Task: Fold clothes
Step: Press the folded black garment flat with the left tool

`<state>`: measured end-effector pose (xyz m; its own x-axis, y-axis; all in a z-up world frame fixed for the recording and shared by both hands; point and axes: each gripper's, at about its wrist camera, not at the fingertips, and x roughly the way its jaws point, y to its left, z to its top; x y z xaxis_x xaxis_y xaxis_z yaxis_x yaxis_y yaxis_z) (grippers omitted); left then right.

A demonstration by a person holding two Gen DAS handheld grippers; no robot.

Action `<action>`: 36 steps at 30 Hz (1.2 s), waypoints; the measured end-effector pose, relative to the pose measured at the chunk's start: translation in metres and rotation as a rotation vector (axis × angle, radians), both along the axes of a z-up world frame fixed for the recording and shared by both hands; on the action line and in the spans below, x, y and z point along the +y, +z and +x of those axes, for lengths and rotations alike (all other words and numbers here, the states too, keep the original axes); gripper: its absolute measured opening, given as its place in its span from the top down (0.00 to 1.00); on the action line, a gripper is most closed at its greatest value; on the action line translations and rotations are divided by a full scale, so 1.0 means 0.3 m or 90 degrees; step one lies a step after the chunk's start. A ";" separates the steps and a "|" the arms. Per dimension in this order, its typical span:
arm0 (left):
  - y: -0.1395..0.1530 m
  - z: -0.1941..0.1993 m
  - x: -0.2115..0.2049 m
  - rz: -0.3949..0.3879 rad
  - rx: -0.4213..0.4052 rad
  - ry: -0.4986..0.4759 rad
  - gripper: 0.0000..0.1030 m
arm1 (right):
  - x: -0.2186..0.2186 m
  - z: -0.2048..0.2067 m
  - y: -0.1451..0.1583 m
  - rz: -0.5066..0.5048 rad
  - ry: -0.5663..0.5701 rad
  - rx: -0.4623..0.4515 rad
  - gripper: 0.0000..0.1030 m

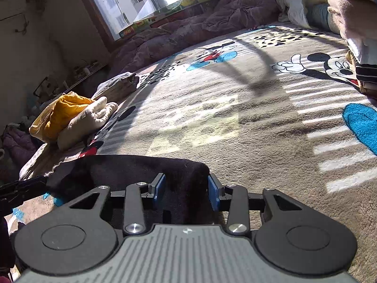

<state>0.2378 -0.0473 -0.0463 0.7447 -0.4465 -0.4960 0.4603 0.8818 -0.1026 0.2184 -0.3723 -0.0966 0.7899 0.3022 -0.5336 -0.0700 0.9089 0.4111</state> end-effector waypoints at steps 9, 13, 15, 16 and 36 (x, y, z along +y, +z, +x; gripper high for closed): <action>-0.031 0.071 -0.035 0.034 0.027 -0.032 0.64 | -0.103 0.067 -0.026 0.060 -0.037 0.008 0.81; -0.017 0.055 -0.061 0.051 0.019 -0.068 0.64 | -0.113 0.073 -0.040 0.072 -0.048 0.014 0.79; -0.007 0.050 -0.075 0.066 0.012 -0.085 0.64 | -0.112 0.074 -0.044 0.070 -0.054 0.008 0.78; -0.002 0.049 -0.081 0.070 0.009 -0.093 0.64 | -0.109 0.075 -0.045 0.067 -0.054 0.005 0.78; -0.001 0.194 -0.067 0.010 0.081 -0.143 0.63 | -0.162 0.096 -0.040 0.137 -0.011 -0.008 0.78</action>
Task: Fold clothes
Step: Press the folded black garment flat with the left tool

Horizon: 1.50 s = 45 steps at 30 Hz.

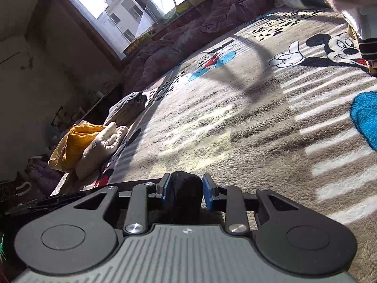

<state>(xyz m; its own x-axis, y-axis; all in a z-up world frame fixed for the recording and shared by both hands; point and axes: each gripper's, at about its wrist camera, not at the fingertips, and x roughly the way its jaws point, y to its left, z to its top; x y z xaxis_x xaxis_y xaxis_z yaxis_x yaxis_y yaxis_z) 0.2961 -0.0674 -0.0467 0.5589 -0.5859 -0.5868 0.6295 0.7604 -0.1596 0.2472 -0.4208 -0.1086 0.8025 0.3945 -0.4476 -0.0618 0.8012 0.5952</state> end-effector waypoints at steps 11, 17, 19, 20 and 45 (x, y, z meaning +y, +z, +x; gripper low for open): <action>-0.011 -0.028 -0.044 -0.039 -0.004 0.032 0.49 | -0.016 -0.120 0.031 0.023 -0.002 0.014 0.62; -0.010 0.003 0.020 -0.144 0.034 0.106 0.38 | 0.107 -0.187 0.015 -0.026 0.045 0.033 0.71; -0.015 0.005 0.025 -0.153 0.047 0.107 0.37 | 0.128 -0.197 0.024 -0.055 0.040 0.026 0.78; -0.017 0.007 0.022 -0.149 0.050 0.107 0.37 | 0.135 -0.206 0.030 -0.064 0.035 0.021 0.80; -0.018 -0.015 -0.012 0.032 -0.012 0.066 0.50 | 0.273 -0.211 0.071 -0.326 0.084 -0.010 0.94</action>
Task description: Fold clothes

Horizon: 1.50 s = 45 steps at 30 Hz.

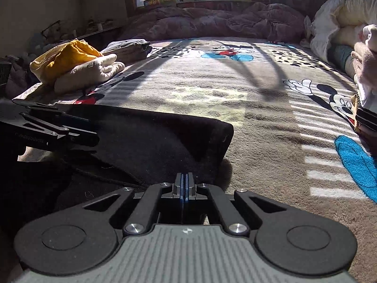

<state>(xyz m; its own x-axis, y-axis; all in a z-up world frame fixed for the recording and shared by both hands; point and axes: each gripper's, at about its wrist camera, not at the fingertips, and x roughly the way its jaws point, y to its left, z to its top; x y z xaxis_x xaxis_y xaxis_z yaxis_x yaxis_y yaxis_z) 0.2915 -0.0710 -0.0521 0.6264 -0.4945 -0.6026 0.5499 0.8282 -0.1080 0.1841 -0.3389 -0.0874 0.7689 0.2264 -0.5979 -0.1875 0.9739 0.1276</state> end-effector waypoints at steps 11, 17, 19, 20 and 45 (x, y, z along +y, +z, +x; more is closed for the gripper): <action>-0.042 -0.028 0.001 0.096 -0.016 -0.015 0.50 | 0.093 0.056 0.005 -0.144 0.038 -0.005 0.70; -0.032 -0.040 0.007 0.041 -0.018 -0.051 0.52 | 0.096 0.032 0.079 -0.107 0.065 -0.085 0.68; -0.082 -0.044 -0.058 0.098 -0.009 -0.071 0.52 | 0.136 0.079 0.047 -0.149 0.086 -0.050 0.65; -0.096 -0.050 -0.074 0.120 -0.017 -0.073 0.52 | 0.158 0.107 0.022 -0.179 0.097 -0.024 0.62; -0.032 0.073 0.561 0.046 0.020 0.348 0.54 | 0.036 0.171 -0.023 -0.092 0.056 -0.009 0.60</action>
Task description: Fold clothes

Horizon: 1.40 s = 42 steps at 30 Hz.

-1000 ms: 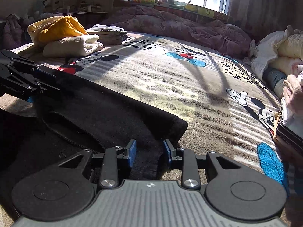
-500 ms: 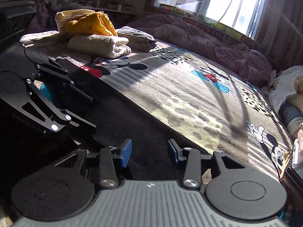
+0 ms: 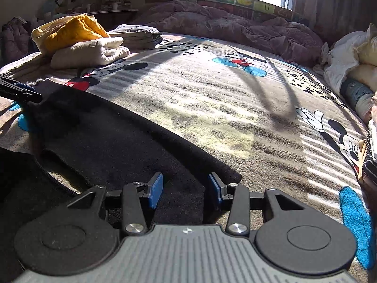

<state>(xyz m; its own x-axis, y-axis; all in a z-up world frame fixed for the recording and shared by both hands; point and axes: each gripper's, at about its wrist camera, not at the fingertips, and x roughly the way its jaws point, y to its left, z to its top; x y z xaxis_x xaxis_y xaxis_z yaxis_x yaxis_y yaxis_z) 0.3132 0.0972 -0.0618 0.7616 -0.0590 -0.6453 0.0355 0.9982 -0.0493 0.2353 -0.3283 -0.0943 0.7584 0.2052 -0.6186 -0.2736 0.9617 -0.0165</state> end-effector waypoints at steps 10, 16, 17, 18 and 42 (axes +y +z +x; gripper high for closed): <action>-0.042 0.050 -0.405 0.020 0.015 -0.257 0.54 | 0.043 -0.010 0.003 -0.029 0.017 -0.024 0.58; -0.036 0.089 -0.288 0.148 0.006 -0.153 0.42 | 0.017 -0.012 -0.005 0.004 0.017 -0.026 0.57; -0.028 0.091 -0.239 0.136 0.008 -0.124 0.41 | 0.013 -0.010 -0.006 0.010 0.018 -0.025 0.57; -0.019 0.092 -0.191 0.124 0.011 -0.095 0.42 | 0.010 -0.009 -0.006 0.014 0.018 -0.025 0.57; 0.023 0.113 -0.027 -0.052 -0.005 -0.055 0.58 | -0.122 0.003 0.003 0.160 -0.038 -0.029 0.53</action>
